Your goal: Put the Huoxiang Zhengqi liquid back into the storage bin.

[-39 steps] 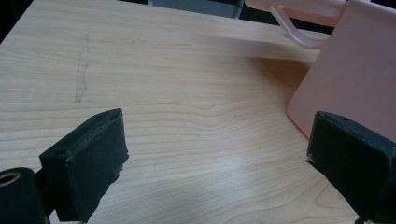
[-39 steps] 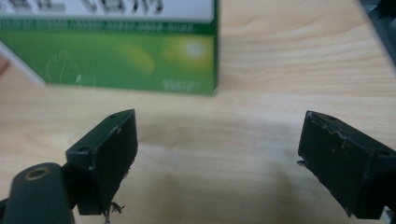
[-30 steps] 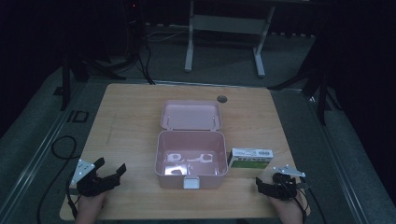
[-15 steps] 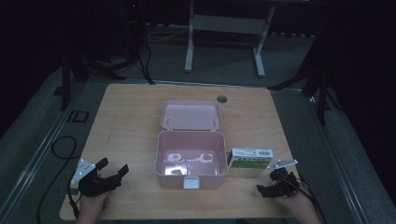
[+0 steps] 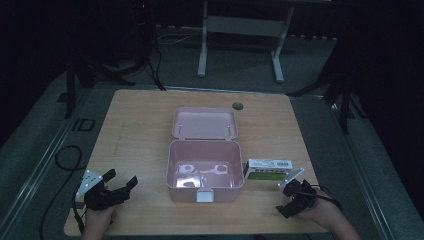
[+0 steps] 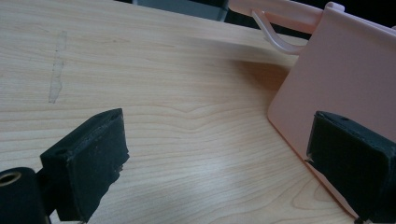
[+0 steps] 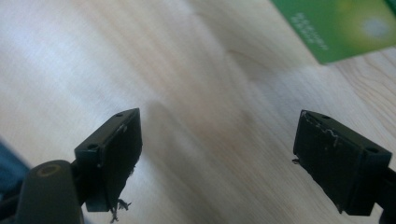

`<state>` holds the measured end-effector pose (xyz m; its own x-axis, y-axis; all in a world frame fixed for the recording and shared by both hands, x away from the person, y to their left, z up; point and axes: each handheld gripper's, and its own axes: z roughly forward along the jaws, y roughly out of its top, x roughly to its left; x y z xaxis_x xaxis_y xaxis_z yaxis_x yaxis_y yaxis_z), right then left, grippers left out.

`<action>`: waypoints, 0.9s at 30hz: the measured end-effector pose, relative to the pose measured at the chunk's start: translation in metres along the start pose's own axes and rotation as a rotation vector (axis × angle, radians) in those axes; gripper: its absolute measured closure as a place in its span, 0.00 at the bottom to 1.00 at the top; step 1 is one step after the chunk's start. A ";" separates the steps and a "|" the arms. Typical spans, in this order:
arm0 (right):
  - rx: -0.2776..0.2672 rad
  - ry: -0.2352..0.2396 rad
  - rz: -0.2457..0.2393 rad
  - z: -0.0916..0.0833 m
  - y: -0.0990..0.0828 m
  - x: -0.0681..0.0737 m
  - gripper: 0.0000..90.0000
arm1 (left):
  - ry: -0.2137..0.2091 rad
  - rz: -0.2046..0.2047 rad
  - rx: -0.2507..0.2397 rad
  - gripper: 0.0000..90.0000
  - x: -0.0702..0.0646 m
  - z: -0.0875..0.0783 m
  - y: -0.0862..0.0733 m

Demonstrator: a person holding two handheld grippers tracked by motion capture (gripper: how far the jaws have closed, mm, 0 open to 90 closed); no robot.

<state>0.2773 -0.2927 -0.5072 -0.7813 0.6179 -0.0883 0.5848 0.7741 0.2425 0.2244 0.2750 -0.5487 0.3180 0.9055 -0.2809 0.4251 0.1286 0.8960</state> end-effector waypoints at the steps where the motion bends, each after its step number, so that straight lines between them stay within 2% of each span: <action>1: 0.007 0.003 -0.025 0.000 0.001 0.000 0.17 | -0.001 0.001 -0.001 0.06 0.000 0.000 0.000; 6: 0.048 0.040 -0.148 -0.002 0.007 0.002 0.17 | -0.003 0.003 -0.004 0.06 0.000 0.000 0.000; 12: 0.106 0.083 -0.274 -0.004 0.016 0.001 0.17 | -0.004 0.005 -0.006 0.06 0.000 0.000 0.001; 15: 0.115 0.100 -0.350 -0.005 0.020 0.002 0.20 | -0.005 0.005 -0.006 0.06 0.000 0.000 0.001; 21: 0.129 0.146 -0.479 -0.005 0.031 0.004 0.20 | -0.004 0.003 -0.009 0.06 0.000 0.000 0.001; 22: 0.129 0.146 -0.479 -0.005 0.031 0.004 0.20 | -0.004 0.003 -0.009 0.06 0.000 0.000 0.001; 23: 0.164 0.138 -0.532 -0.004 0.037 0.008 0.20 | 0.005 0.004 -0.015 0.06 0.001 0.000 0.001; 27: 0.189 0.128 -0.573 -0.003 0.043 0.012 0.19 | 0.013 0.000 -0.022 0.06 0.002 -0.001 0.002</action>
<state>0.2922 -0.2522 -0.4951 -0.9959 0.0841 -0.0345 0.0837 0.9964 0.0147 0.2246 0.2777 -0.5475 0.3071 0.9105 -0.2771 0.4064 0.1378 0.9032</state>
